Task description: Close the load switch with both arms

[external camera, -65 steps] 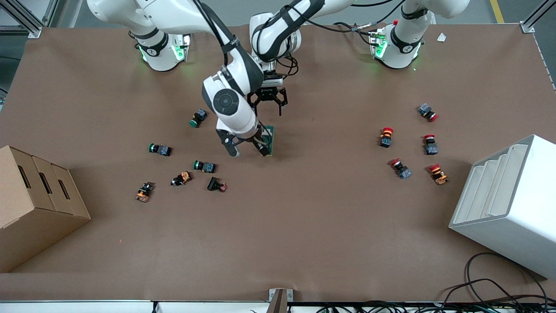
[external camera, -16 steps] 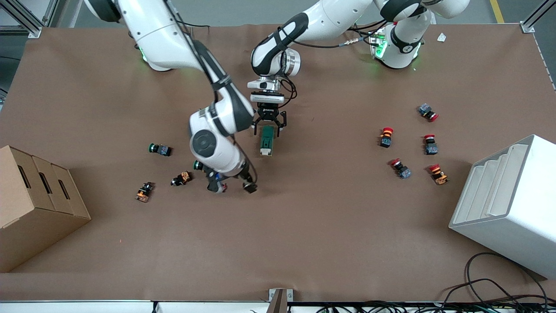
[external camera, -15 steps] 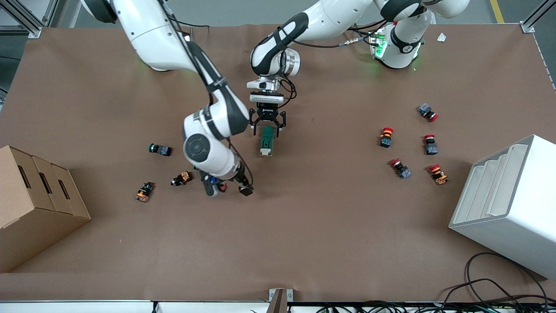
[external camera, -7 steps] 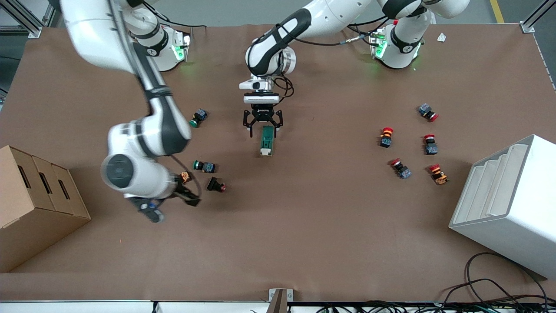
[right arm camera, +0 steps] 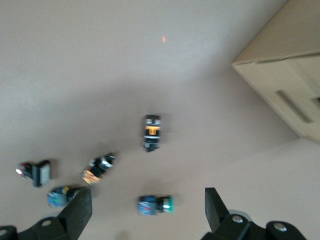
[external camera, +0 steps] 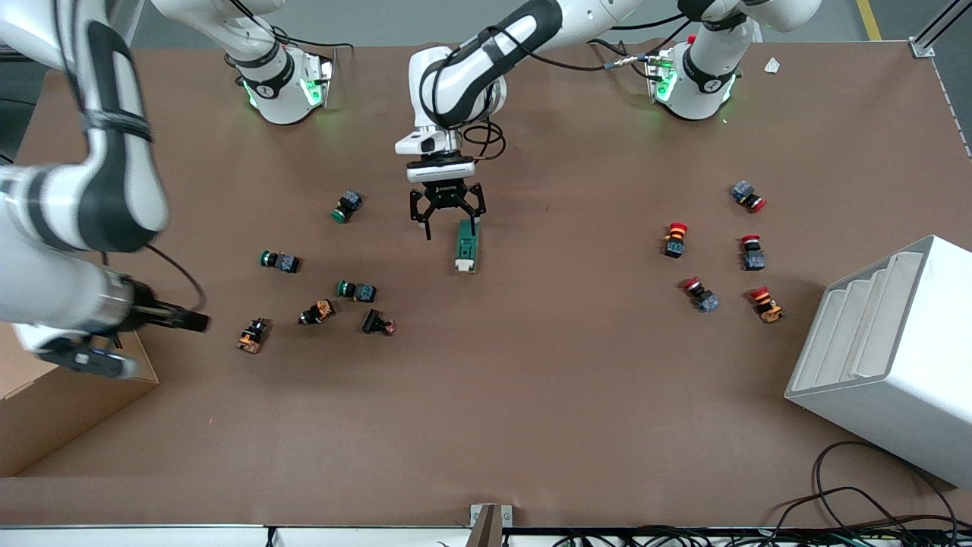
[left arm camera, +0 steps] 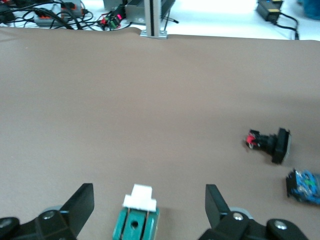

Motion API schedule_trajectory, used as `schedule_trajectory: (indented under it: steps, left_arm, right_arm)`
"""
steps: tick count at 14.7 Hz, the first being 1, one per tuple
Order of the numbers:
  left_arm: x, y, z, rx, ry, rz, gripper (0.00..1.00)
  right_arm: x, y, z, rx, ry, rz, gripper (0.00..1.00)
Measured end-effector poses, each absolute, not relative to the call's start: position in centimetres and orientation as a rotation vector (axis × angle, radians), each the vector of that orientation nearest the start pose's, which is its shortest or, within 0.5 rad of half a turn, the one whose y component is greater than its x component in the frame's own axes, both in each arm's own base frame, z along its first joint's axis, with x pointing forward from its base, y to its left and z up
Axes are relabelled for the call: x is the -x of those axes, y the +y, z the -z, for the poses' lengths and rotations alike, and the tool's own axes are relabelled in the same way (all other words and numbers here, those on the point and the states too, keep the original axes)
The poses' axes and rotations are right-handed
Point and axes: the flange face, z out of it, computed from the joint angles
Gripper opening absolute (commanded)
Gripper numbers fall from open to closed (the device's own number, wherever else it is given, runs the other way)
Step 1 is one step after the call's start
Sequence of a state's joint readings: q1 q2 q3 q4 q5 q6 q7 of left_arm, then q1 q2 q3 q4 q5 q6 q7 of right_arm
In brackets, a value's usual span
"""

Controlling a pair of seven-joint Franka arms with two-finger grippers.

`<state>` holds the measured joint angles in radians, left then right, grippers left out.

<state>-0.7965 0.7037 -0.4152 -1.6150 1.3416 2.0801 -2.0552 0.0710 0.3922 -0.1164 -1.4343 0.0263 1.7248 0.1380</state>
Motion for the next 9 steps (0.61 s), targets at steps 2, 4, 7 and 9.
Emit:
schedule_trajectory:
  steps: [2, 4, 7, 9]
  left_arm:
    - [-35.3, -60.5, -26.8, 2.832, -0.215, 1.162, 0.99]
    - [-38.4, -58.7, -30.5, 2.846, -0.256, 1.054, 0.99]
    - [-43.5, -54.4, -37.1, 2.886, -0.335, 0.894, 1.00]
    - [-47.0, -50.4, -41.2, 2.892, -0.373, 0.789, 1.00]
  right_arm:
    - [-65.7, -4.9, -48.1, 3.151, 0.217, -0.147, 1.00]
    - [-65.0, -7.0, -49.3, 3.156, 0.187, -0.143, 1.00]
    - [-64.6, -7.5, -50.1, 3.158, 0.184, -0.143, 1.00]
    - [-64.5, -7.1, -50.4, 3.159, 0.171, -0.158, 1.00]
